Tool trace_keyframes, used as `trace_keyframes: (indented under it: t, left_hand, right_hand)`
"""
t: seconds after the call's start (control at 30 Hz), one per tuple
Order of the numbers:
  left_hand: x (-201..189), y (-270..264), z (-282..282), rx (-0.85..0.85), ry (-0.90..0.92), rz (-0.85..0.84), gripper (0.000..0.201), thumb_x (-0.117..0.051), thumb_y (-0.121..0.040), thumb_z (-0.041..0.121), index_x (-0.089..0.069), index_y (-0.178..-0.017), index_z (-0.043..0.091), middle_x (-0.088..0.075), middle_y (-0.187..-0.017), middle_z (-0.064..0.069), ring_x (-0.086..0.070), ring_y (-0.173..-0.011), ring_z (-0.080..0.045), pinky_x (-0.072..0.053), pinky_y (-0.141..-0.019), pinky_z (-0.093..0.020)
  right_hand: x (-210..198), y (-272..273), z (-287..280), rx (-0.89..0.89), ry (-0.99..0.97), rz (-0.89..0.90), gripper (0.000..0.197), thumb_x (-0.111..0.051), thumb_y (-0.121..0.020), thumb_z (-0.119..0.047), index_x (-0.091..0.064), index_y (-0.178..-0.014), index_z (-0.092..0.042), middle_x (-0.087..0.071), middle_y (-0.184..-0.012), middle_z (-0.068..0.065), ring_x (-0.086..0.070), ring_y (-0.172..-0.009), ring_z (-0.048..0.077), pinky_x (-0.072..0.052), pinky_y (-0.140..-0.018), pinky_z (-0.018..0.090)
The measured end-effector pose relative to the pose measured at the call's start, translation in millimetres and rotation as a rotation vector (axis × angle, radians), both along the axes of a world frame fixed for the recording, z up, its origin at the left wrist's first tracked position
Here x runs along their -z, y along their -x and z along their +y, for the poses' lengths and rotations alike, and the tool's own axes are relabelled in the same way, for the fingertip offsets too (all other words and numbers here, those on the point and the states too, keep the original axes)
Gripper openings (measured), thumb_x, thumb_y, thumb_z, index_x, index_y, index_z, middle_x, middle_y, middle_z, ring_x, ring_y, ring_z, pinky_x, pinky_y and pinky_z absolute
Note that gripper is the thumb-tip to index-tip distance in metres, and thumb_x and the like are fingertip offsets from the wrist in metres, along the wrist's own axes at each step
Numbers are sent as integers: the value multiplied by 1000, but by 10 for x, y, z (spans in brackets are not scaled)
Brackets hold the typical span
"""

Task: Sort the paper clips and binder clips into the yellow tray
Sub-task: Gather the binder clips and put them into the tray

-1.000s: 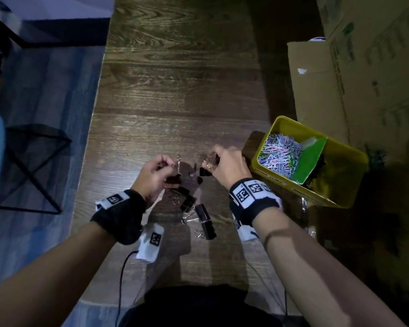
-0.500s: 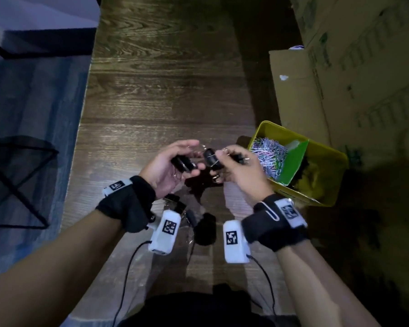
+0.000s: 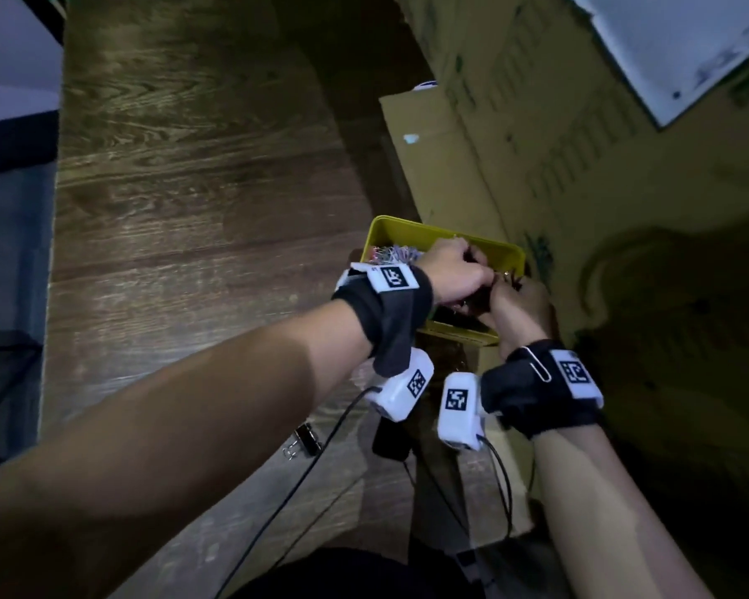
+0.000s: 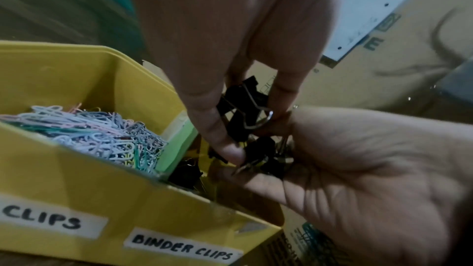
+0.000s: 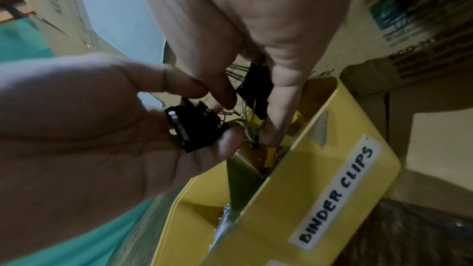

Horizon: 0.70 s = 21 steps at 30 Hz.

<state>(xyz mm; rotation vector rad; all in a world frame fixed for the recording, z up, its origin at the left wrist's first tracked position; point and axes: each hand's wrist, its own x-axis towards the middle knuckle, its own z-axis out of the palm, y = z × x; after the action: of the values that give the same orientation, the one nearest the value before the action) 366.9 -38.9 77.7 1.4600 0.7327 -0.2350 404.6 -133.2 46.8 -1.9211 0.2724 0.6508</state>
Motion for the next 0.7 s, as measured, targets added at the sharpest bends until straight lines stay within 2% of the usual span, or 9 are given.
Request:
trace_keyframes:
  t: [0.07, 0.2, 0.27, 0.33, 0.43, 0.5, 0.6, 0.63, 0.7]
  left_hand:
    - [3, -59, -8, 14, -94, 11, 20, -63, -71, 19, -57, -90, 19, -64, -99, -10, -62, -95, -28, -55, -82, -45]
    - [19, -75, 13, 29, -120, 20, 31, -60, -74, 23, -60, -105, 20, -65, -104, -8, -61, -98, -25, -53, -87, -40]
    - [10, -46, 14, 55, -129, 6, 41, -60, -69, 28, -62, -110, 19, -66, -106, -7, -61, -100, -25, -51, -90, -39]
    - [20, -10, 40, 65, -136, -6, 52, -61, -63, 32, -61, -113, 16, -66, -108, -7, -61, -101, -25, -50, -92, -40]
    - [12, 93, 109, 81, -195, -52, 42, -64, -72, 27, -62, -113, 19, -66, -108, -5, -61, -100, -24, -50, -91, -39]
    - [11, 210, 207, 52, -224, -109, 34, -65, -73, 24, -65, -107, 19, -69, -99, -6, -64, -91, -22, -53, -84, -35]
    - [37, 519, 460, 26, -163, -160, 11, -62, -84, 7, -64, -95, 8, -64, -70, -5, -60, -62, -15, -50, -57, -27]
    - [52, 668, 577, 44, -208, -159, 9, -61, -85, 5, -65, -92, 9, -62, -67, -2, -59, -58, -11, -48, -55, -26]
    - [161, 1012, 853, 158, -426, -131, 12, -62, -84, 7, -66, -90, 16, -64, -66, 7, -57, -55, -2, -47, -60, -25]
  right_hand:
    - [16, -31, -7, 11, 1, 5, 27, -51, -77, -21, -67, -98, -18, -70, -96, 7, -68, -85, 25, -58, -78, 44]
    - [197, -148, -45, -26, 23, -14, 58, -48, -53, -41, -60, -108, -30, -66, -113, 1, -61, -105, 24, -50, -94, 46]
    - [156, -126, -51, -41, 22, -13, 64, -47, -59, -39, -54, -122, -32, -61, -122, 1, -58, -112, 24, -47, -98, 46]
    - [-29, -32, -16, -50, 18, -34, 61, -46, -67, -34, -52, -127, -30, -60, -126, 2, -58, -112, 23, -47, -98, 46]
    - [-119, 34, 28, -32, -23, -150, 41, -54, -81, -16, -56, -121, -26, -59, -125, 3, -57, -111, 20, -46, -99, 40]
    - [-138, 98, 74, -58, -74, -263, 34, -59, -83, -8, -57, -114, -22, -59, -122, 4, -57, -109, 17, -46, -97, 32]
    - [-161, 311, 154, -252, -125, -493, 23, -65, -82, -13, -59, -98, -30, -62, -111, 0, -59, -102, 12, -49, -89, 31]
    - [-157, 408, 180, -360, -146, -564, 21, -66, -81, -15, -61, -94, -30, -63, -106, -2, -61, -97, 11, -51, -84, 33]
    - [-96, 608, 228, -642, -193, -623, 15, -69, -78, -14, -65, -90, -22, -64, -97, -1, -62, -87, 12, -51, -75, 32]
